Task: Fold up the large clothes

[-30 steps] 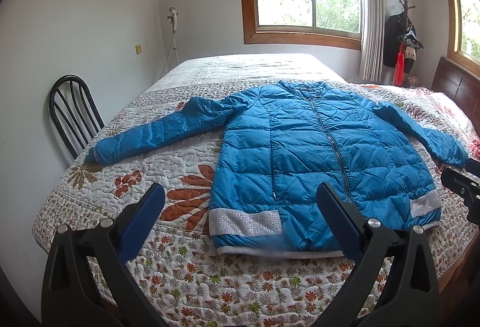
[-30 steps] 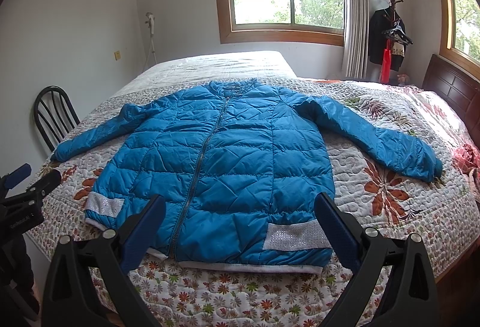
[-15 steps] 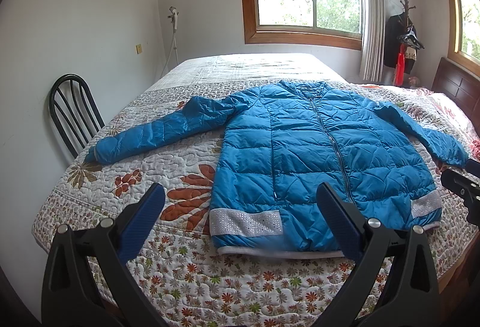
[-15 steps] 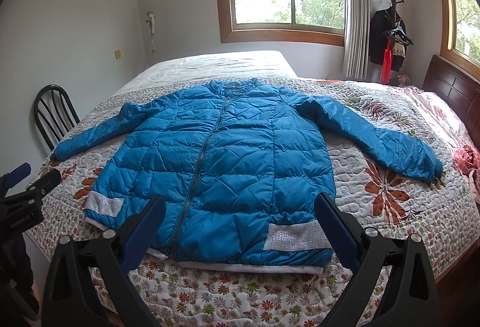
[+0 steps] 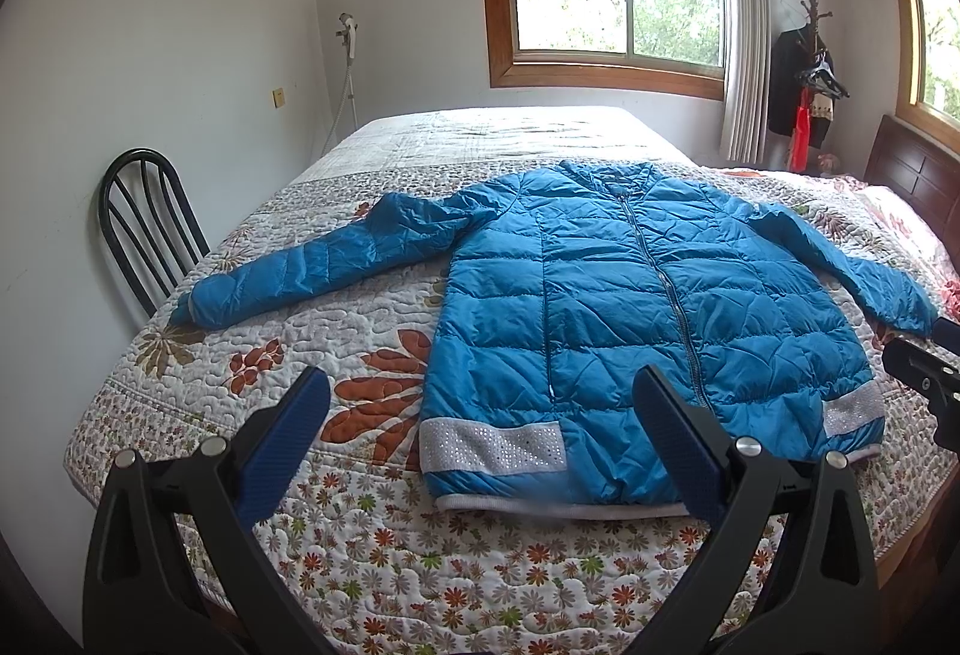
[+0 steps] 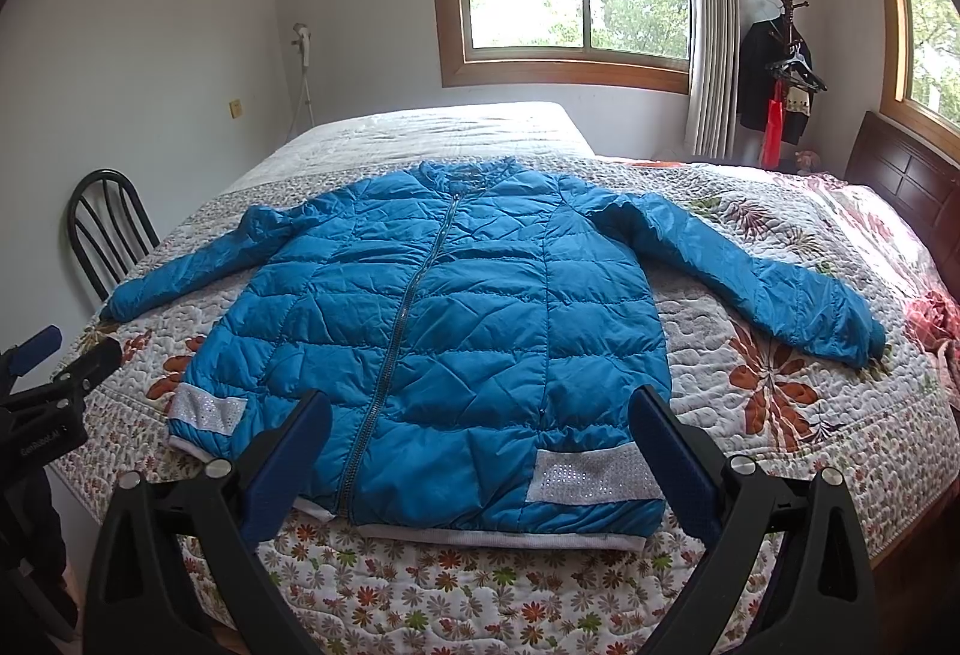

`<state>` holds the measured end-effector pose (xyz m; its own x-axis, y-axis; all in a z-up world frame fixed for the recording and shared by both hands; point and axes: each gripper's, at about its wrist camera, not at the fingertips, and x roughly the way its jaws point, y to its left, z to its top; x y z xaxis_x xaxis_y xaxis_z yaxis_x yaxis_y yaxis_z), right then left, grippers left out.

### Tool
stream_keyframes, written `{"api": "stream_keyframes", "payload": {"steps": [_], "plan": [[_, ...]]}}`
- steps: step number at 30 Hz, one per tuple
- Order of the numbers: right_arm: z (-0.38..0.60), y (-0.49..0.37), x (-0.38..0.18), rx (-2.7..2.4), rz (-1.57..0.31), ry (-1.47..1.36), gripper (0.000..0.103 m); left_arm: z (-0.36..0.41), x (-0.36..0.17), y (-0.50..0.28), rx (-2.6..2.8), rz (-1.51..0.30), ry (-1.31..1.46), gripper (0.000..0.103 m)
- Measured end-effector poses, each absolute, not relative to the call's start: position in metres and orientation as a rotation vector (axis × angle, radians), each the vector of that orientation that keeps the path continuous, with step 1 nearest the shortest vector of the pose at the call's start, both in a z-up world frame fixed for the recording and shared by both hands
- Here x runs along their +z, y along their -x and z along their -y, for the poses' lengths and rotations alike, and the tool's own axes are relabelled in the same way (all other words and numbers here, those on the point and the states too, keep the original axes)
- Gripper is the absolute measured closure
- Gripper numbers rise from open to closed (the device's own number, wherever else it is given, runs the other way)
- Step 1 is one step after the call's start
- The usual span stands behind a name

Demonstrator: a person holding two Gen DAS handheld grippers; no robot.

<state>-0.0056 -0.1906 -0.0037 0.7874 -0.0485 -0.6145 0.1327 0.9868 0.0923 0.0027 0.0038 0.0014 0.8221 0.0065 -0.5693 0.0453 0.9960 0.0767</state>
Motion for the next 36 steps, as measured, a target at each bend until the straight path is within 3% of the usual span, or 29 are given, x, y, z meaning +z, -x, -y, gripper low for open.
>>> {"api": "stream_keyframes", "payload": {"steps": [36], "plan": [[0.203, -0.028, -0.013, -0.102, -0.696, -0.142, 0.004, -0.021, -0.009, -0.026, 0.005, -0.642, -0.071, 0.003]]}}
